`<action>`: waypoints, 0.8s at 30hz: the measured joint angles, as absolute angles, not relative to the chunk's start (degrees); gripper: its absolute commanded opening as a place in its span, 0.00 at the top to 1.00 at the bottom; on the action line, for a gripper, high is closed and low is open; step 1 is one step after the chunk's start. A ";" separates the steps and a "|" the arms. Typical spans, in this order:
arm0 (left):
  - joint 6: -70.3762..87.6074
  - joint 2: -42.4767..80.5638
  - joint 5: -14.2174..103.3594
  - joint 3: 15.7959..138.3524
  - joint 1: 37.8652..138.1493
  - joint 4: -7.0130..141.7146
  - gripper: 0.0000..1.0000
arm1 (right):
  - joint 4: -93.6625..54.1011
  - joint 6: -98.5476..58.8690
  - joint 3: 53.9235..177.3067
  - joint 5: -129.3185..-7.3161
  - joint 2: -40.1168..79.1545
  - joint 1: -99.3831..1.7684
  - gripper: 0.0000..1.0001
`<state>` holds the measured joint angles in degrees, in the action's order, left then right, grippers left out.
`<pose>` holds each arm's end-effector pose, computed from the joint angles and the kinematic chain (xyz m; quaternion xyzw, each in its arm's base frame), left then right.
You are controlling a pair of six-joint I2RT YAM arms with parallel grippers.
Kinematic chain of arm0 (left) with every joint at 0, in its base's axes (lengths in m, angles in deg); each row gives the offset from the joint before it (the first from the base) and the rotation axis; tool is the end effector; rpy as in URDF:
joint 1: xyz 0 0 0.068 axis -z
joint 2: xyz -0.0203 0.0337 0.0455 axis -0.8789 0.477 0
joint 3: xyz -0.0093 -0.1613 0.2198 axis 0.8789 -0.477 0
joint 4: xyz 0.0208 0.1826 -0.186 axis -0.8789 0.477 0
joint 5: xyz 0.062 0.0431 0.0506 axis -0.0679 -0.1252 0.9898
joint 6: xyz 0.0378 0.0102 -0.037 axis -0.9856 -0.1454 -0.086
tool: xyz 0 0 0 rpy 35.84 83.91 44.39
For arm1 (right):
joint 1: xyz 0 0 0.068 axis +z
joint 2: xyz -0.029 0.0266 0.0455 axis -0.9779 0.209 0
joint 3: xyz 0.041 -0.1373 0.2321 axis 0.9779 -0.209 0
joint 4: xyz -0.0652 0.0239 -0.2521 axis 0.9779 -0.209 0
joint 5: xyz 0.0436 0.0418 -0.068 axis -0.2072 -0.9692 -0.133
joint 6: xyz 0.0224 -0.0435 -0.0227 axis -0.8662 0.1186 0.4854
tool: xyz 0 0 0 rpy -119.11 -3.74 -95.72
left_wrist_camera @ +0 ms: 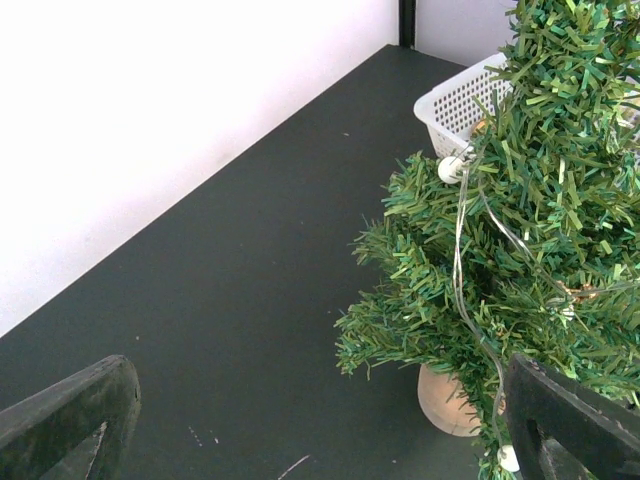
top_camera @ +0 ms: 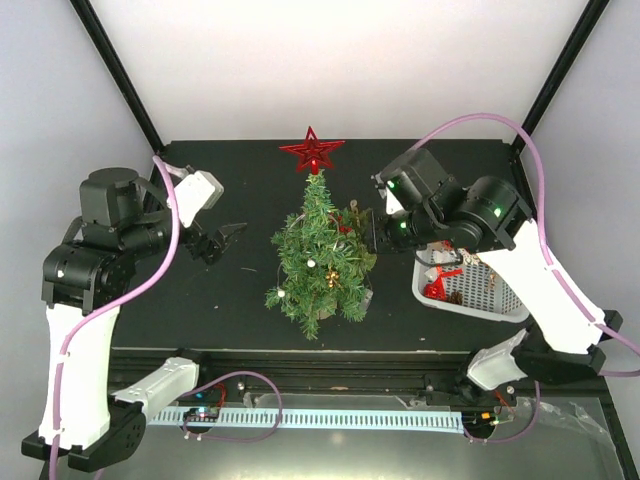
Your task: Decorate the small christmas tree
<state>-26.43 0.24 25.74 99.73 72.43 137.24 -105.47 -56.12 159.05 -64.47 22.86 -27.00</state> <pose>0.1166 -0.0390 0.4806 0.3609 0.7677 -0.1477 0.5085 0.1429 0.1799 0.4790 -0.0754 0.9410 0.2616 0.2010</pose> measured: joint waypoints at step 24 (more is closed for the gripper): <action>-37.40 -9.51 15.29 95.62 77.04 147.19 0.17 | -101.79 -69.95 147.00 -54.39 10.05 7.28 0.99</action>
